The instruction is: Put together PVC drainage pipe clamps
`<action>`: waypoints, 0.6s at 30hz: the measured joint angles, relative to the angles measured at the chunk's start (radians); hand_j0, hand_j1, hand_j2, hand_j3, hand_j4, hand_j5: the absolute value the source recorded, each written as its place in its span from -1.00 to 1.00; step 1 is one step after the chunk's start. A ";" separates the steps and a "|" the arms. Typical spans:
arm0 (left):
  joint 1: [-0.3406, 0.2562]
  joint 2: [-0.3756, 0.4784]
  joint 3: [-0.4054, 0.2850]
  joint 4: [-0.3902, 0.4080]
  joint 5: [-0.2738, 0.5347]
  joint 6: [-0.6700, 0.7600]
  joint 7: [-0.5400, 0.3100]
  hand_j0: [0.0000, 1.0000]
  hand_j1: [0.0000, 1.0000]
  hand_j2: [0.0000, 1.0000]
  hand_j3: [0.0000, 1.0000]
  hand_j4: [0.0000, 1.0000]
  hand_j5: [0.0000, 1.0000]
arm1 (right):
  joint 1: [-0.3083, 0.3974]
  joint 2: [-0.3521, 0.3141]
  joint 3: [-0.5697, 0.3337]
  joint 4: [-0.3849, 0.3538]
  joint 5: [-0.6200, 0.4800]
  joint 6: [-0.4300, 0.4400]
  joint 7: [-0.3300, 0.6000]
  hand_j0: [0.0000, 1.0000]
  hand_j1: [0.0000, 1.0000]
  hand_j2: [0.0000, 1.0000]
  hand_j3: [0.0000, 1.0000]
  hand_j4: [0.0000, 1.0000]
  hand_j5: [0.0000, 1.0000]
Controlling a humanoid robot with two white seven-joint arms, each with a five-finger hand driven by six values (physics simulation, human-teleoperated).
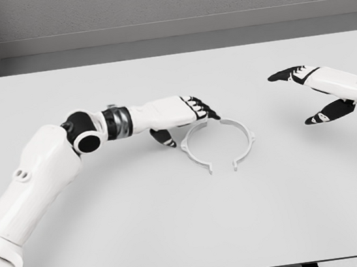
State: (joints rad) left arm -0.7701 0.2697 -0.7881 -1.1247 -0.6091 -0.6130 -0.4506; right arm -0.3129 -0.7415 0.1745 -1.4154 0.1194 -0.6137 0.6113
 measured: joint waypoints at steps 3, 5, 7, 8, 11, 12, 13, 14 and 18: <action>-0.002 -0.010 -0.001 0.008 -0.013 0.000 0.000 0.97 0.97 0.97 0.97 0.97 0.97 | 0.000 0.000 -0.001 0.000 0.000 0.000 0.000 1.00 1.00 1.00 1.00 1.00 1.00; -0.002 -0.015 -0.002 0.010 -0.016 0.000 0.000 0.97 0.97 0.97 0.97 0.97 0.97 | 0.000 0.000 -0.001 0.000 0.000 0.000 0.000 1.00 1.00 1.00 1.00 1.00 1.00; 0.000 -0.019 -0.003 0.012 -0.019 0.000 0.001 0.97 0.97 0.97 0.97 0.97 0.97 | 0.000 0.000 -0.001 0.000 0.000 0.000 0.000 1.00 1.00 1.00 1.00 1.00 1.00; 0.000 -0.021 -0.003 0.012 -0.020 0.000 0.001 0.97 0.97 0.97 0.97 0.97 0.97 | -0.002 0.000 -0.001 0.000 0.000 0.000 0.000 1.00 1.00 1.00 1.00 1.00 1.00; -0.002 -0.025 -0.006 0.013 -0.022 0.000 0.002 0.97 0.97 0.97 0.97 0.97 0.97 | 0.000 0.001 -0.001 0.000 0.000 0.000 0.000 1.00 1.00 1.00 1.00 1.00 1.00; 0.000 -0.027 -0.007 0.013 -0.022 0.000 0.002 0.97 0.97 0.97 0.97 0.97 0.97 | -0.002 0.001 -0.001 0.000 0.000 0.000 0.000 1.00 1.00 1.00 1.00 1.00 1.00; 0.000 -0.028 -0.008 0.013 -0.022 0.000 0.002 0.97 0.97 0.97 0.97 0.97 0.97 | -0.002 0.001 -0.001 0.000 0.000 0.000 0.000 1.00 1.00 1.00 1.00 1.00 1.00; 0.000 -0.029 -0.009 0.013 -0.022 0.000 0.002 0.97 0.97 0.97 0.97 0.97 0.97 | -0.002 0.001 -0.001 0.000 0.000 0.000 0.000 1.00 1.00 1.00 1.00 1.00 1.00; 0.000 -0.034 -0.011 0.013 -0.023 0.000 0.003 0.97 0.97 0.97 0.97 0.97 0.97 | -0.002 0.002 -0.001 0.000 0.000 0.000 0.000 1.00 1.00 1.00 1.00 1.00 1.00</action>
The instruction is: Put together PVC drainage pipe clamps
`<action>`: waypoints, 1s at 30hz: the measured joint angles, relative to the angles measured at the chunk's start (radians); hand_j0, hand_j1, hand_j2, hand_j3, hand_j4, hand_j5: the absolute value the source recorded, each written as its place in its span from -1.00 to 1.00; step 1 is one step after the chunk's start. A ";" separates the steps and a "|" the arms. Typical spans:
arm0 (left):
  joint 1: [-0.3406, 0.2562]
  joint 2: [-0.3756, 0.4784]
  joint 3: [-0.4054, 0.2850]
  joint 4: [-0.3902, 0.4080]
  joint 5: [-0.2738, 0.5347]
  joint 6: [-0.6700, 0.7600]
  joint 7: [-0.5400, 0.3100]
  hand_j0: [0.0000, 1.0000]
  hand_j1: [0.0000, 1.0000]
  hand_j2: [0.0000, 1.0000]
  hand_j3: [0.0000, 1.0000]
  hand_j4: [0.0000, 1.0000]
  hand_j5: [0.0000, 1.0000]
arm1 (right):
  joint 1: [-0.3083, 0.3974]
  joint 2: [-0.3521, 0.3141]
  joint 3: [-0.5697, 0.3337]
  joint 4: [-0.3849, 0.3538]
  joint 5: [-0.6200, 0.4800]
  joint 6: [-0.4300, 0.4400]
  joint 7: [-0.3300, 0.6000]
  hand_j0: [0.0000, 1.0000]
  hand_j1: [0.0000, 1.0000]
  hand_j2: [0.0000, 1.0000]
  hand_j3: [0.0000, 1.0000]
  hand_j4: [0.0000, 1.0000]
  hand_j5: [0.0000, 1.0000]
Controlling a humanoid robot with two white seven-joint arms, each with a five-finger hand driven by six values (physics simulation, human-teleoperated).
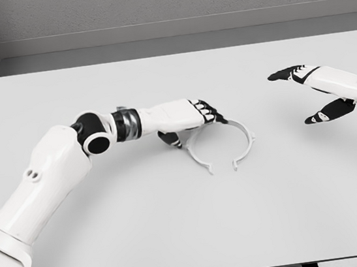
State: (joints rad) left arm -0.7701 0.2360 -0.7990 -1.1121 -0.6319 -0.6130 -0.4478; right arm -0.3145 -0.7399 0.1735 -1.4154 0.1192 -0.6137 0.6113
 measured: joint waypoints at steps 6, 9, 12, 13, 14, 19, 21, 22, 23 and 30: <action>-0.005 -0.004 0.000 -0.001 0.003 0.000 0.000 0.97 0.97 0.97 0.97 0.97 0.97 | 0.000 0.000 0.000 0.000 0.000 0.000 0.000 1.00 1.00 1.00 1.00 1.00 1.00; -0.017 0.007 0.008 -0.003 0.009 0.000 0.001 0.97 0.97 0.97 0.97 0.97 0.97 | 0.002 0.000 0.000 0.000 0.000 0.000 0.000 1.00 1.00 1.00 1.00 1.00 1.00; -0.018 0.035 0.027 -0.008 0.025 0.000 0.003 0.98 0.98 0.98 0.98 0.98 0.98 | 0.002 -0.001 -0.002 0.000 0.000 0.000 0.000 1.00 1.00 1.00 1.00 1.00 1.00; -0.018 0.045 0.034 -0.010 0.039 0.000 0.004 0.98 0.98 0.98 0.98 0.98 0.98 | 0.002 -0.001 -0.002 0.000 0.000 0.000 0.000 1.00 1.00 1.00 1.00 1.00 1.00; -0.011 0.059 0.036 -0.020 0.058 0.000 0.004 0.98 0.98 0.98 0.98 0.98 0.98 | 0.002 -0.001 -0.002 0.000 0.000 0.000 0.000 1.00 1.00 1.00 1.00 1.00 1.00; 0.009 0.091 -0.005 -0.117 0.112 0.000 0.005 0.98 0.98 0.98 0.98 0.98 0.98 | 0.002 -0.001 -0.003 0.000 0.000 0.000 0.000 1.00 1.00 1.00 1.00 1.00 1.00; 0.014 0.090 -0.035 -0.146 0.118 0.000 0.005 0.98 0.98 0.98 0.98 0.98 0.98 | 0.002 -0.001 -0.003 0.000 0.000 0.000 0.000 1.00 1.00 1.00 1.00 1.00 1.00; 0.020 0.088 -0.048 -0.158 0.120 0.000 0.005 0.98 0.98 0.98 0.98 0.98 0.98 | 0.002 -0.001 -0.003 0.000 0.000 0.000 0.000 1.00 1.00 1.00 1.00 1.00 1.00; 0.028 0.087 -0.057 -0.166 0.121 0.000 0.004 0.98 0.98 0.98 0.98 0.98 0.98 | 0.002 -0.001 -0.003 0.000 0.000 0.000 0.000 1.00 1.00 1.00 1.00 1.00 1.00; 0.034 0.069 -0.082 -0.179 0.115 0.000 0.004 0.98 0.98 0.98 0.98 0.98 0.98 | 0.002 -0.002 -0.004 0.000 0.000 0.000 0.000 1.00 1.00 1.00 1.00 1.00 1.00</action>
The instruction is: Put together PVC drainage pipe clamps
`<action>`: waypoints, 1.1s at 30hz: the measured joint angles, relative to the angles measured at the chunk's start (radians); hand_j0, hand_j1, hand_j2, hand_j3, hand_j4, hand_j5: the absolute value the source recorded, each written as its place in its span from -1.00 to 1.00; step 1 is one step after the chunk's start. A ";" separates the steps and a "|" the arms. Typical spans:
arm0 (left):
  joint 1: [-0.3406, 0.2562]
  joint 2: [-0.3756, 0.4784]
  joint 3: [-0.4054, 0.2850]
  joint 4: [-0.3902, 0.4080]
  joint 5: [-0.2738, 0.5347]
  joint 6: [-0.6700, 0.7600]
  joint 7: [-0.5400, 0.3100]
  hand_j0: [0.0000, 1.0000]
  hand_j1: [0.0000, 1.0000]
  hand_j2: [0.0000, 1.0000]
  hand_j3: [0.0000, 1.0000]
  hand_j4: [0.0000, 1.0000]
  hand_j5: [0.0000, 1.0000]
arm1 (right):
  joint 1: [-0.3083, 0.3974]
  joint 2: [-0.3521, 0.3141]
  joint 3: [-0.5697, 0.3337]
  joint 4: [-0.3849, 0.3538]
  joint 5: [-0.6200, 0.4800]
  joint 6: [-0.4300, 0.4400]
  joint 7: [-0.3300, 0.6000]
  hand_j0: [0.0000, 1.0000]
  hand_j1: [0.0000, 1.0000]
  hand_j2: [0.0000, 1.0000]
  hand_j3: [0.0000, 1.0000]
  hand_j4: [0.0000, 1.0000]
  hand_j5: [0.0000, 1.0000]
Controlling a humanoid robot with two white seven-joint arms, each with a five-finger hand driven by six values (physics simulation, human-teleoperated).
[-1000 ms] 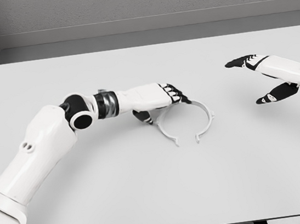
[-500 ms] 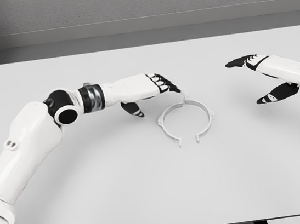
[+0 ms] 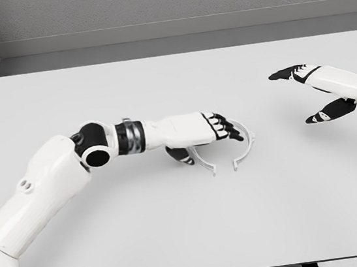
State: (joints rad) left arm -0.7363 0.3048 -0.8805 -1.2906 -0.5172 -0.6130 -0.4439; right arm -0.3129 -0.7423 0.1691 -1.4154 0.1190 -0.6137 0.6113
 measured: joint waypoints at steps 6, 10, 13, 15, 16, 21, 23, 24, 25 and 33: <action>-0.002 -0.038 -0.013 -0.005 0.001 0.000 0.000 0.98 0.98 0.98 0.98 0.98 0.98 | 0.003 -0.001 -0.010 0.000 0.000 0.000 0.000 1.00 1.00 1.00 1.00 1.00 1.00; -0.002 -0.047 -0.022 -0.005 -0.001 0.000 0.000 0.98 0.98 0.98 0.98 0.98 0.98 | 0.003 -0.001 -0.012 0.000 0.000 0.000 0.000 1.00 1.00 1.00 1.00 1.00 1.00; 0.000 -0.054 -0.033 -0.005 -0.003 0.000 0.000 0.98 0.98 0.98 0.98 0.98 0.98 | 0.002 -0.001 -0.012 0.000 0.000 0.000 0.000 1.00 1.00 1.00 1.00 1.00 1.00; 0.000 -0.057 -0.037 -0.004 -0.003 0.000 -0.001 0.98 0.98 0.98 0.98 0.98 0.98 | 0.002 -0.001 -0.012 0.000 0.000 0.000 0.000 1.00 1.00 1.00 1.00 1.00 1.00; 0.000 -0.058 -0.039 -0.004 -0.003 0.000 -0.001 0.98 0.98 0.98 0.98 0.98 0.98 | 0.002 -0.001 -0.012 0.000 0.000 0.000 0.000 1.00 1.00 1.00 1.00 1.00 1.00; -0.002 -0.063 -0.042 -0.003 -0.005 0.000 -0.001 0.98 0.98 0.98 0.98 0.98 0.98 | 0.003 -0.001 -0.012 0.000 0.000 0.000 0.000 1.00 1.00 1.00 1.00 1.00 1.00; -0.002 -0.066 -0.042 -0.002 -0.005 0.000 -0.001 0.98 0.98 0.98 0.98 0.98 0.98 | 0.003 -0.001 -0.012 0.000 0.000 0.000 0.000 1.00 1.00 1.00 1.00 1.00 1.00; -0.002 -0.067 -0.042 -0.002 -0.005 0.000 -0.001 0.98 0.98 0.98 0.98 0.98 0.98 | 0.003 -0.001 -0.012 0.000 0.000 0.000 0.000 1.00 1.00 1.00 1.00 1.00 1.00; -0.003 -0.070 -0.042 -0.002 -0.006 0.000 -0.001 0.98 0.98 0.98 0.98 0.98 0.98 | 0.003 -0.001 -0.012 0.000 0.000 0.000 0.000 1.00 1.00 1.00 1.00 1.00 1.00; -0.008 -0.081 -0.043 -0.001 -0.009 0.000 -0.001 0.98 0.98 0.98 0.98 0.98 0.98 | 0.003 -0.001 -0.013 0.000 0.000 0.000 0.000 1.00 1.00 1.00 1.00 1.00 1.00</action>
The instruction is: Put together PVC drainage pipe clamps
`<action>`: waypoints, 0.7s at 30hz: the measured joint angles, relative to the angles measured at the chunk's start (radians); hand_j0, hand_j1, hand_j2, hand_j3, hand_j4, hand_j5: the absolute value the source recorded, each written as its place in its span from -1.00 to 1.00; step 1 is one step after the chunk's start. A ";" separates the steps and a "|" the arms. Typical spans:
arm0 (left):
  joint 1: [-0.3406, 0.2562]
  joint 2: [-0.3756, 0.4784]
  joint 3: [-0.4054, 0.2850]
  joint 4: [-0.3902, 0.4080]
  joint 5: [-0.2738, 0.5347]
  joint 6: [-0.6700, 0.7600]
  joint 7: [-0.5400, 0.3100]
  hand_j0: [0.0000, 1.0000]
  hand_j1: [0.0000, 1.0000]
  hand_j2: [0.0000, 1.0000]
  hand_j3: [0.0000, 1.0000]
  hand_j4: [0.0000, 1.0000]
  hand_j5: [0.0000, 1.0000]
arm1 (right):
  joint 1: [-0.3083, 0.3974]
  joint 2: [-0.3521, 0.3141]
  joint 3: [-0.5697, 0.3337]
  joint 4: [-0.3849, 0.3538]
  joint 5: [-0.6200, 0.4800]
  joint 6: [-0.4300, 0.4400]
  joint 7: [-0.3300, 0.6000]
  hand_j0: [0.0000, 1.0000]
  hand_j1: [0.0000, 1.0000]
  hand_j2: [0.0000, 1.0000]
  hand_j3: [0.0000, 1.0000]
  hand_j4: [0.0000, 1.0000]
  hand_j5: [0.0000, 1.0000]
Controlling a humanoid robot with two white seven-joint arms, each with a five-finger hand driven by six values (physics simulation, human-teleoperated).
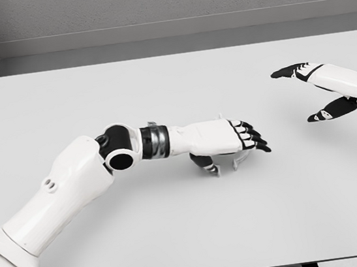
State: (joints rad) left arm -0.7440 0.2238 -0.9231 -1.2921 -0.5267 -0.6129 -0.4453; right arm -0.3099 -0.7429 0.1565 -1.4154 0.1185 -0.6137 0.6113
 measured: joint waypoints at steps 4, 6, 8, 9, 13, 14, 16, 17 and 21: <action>-0.003 -0.003 0.000 0.001 -0.002 0.000 0.000 0.98 0.98 0.98 0.98 0.98 0.98 | 0.000 0.000 -0.001 0.000 0.000 0.000 0.000 1.00 1.00 1.00 1.00 1.00 1.00; -0.005 -0.006 0.000 0.001 -0.002 0.000 0.000 0.98 0.98 0.98 0.98 0.98 0.98 | 0.000 0.000 -0.001 0.000 0.000 0.000 0.000 1.00 1.00 1.00 1.00 1.00 1.00; -0.006 -0.007 0.000 0.001 -0.003 0.000 0.000 0.98 0.98 0.98 0.98 0.98 0.98 | 0.000 0.000 -0.001 0.000 0.000 0.000 0.000 1.00 1.00 1.00 1.00 1.00 1.00; -0.008 -0.008 0.001 0.001 -0.003 0.000 0.000 0.98 0.98 0.98 0.98 0.98 0.98 | 0.000 0.000 -0.001 0.000 0.000 0.000 0.000 1.00 1.00 1.00 1.00 1.00 1.00; -0.009 -0.016 0.002 0.001 -0.004 0.000 0.000 0.98 0.98 0.98 0.98 0.98 0.98 | 0.000 0.000 0.000 0.000 0.000 0.000 0.000 1.00 1.00 1.00 1.00 1.00 1.00; -0.011 -0.017 0.002 0.001 -0.004 0.000 0.000 0.98 0.98 0.98 0.98 0.98 0.98 | 0.000 0.000 0.000 0.000 0.000 0.000 0.000 1.00 1.00 1.00 1.00 1.00 1.00; -0.015 -0.016 0.002 -0.001 -0.003 0.000 0.000 0.98 0.98 0.98 0.98 0.98 0.98 | 0.000 0.000 -0.001 0.000 0.000 0.000 0.000 1.00 1.00 1.00 1.00 1.00 1.00; -0.021 -0.012 0.004 -0.004 0.000 0.000 0.001 0.98 0.98 0.98 0.98 0.98 0.98 | 0.000 0.000 -0.001 0.000 0.000 0.000 0.000 1.00 1.00 1.00 1.00 1.00 1.00; -0.011 0.042 0.021 -0.043 0.005 0.000 -0.001 0.98 0.98 0.98 0.98 0.98 0.98 | 0.000 0.000 -0.001 0.000 0.000 0.000 0.000 1.00 1.00 1.00 1.00 1.00 1.00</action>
State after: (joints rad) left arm -0.7547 0.2659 -0.9025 -1.3346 -0.5217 -0.6129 -0.4463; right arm -0.3099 -0.7429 0.1553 -1.4154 0.1185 -0.6137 0.6113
